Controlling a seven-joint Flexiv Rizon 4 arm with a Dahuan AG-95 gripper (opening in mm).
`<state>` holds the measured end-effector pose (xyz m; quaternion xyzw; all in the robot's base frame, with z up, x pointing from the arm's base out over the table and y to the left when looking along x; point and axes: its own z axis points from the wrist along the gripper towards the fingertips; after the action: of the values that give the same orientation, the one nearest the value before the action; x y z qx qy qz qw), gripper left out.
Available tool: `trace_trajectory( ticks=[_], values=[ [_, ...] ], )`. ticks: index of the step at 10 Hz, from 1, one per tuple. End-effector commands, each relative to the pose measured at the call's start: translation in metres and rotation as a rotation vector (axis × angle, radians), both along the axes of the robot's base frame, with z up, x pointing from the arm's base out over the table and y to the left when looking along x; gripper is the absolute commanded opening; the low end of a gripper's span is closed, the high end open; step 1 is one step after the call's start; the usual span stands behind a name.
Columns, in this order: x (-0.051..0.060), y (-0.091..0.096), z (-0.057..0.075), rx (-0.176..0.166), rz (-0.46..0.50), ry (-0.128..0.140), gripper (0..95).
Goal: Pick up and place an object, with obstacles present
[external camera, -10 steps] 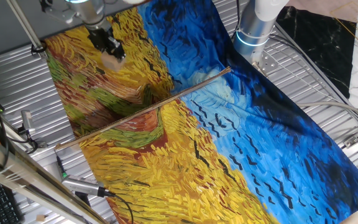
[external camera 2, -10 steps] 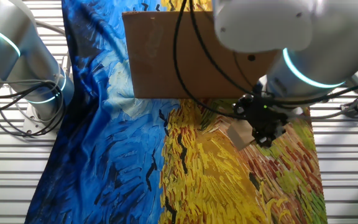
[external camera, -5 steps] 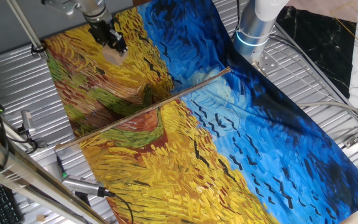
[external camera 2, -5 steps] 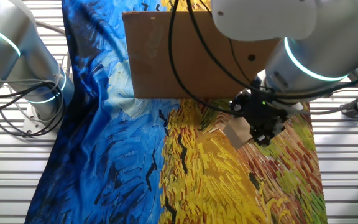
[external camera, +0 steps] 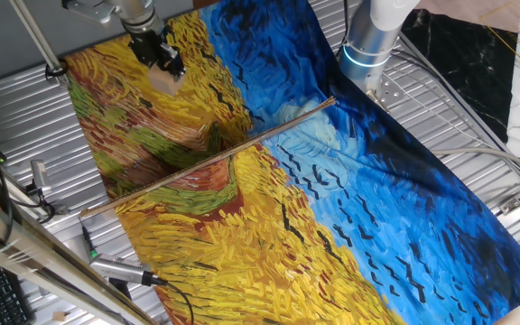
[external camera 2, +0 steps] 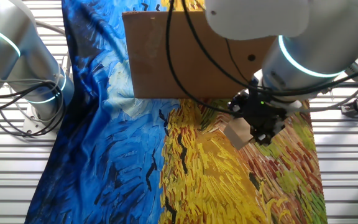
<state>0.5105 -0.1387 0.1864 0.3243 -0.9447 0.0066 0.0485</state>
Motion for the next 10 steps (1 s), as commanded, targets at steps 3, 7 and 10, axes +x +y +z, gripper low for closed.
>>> trace_trajectory(
  ticks=[3,7,10],
  values=[
    [0.0,0.0,0.0,0.002,-0.012,0.014,0.0],
    [-0.002,0.005,0.007,0.005,-0.012,0.033,0.0],
    [-0.019,0.034,0.047,-0.004,-0.045,0.044,0.0]
  ],
)
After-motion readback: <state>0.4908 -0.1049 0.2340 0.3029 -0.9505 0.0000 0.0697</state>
